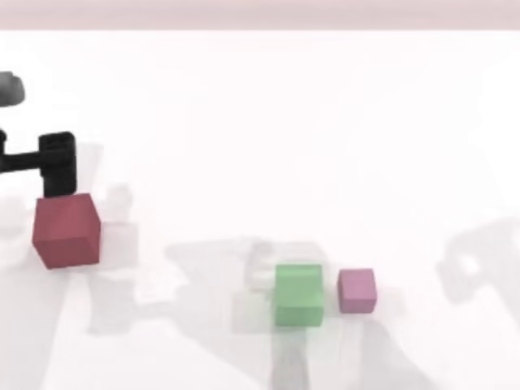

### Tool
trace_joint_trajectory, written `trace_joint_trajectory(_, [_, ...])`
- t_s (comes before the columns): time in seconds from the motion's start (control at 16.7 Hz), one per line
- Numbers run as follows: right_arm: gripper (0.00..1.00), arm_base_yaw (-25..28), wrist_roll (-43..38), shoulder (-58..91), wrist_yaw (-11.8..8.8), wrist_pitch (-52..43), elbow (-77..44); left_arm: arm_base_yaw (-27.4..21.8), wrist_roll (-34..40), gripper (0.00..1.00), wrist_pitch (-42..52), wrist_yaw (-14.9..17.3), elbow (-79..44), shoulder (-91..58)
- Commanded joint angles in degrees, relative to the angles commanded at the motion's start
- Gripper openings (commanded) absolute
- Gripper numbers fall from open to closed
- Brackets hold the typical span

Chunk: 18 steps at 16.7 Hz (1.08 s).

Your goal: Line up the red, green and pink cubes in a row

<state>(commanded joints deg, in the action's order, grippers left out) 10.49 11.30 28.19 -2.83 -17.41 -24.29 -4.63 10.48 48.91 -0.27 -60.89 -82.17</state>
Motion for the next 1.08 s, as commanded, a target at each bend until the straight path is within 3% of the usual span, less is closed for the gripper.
trace_joint_trajectory(0.48, [1.0,-9.4,-10.5,-26.3,2.6,16.2,22.8,-1.9,3.3,1.0,14.1,0.3,-19.2,-24.0])
trace_joint_trajectory(1.08, [1.0,-9.9,-11.3,-28.2,2.8,17.4,24.3,-1.9,3.4,1.0,12.8,0.3,-19.1,-26.4])
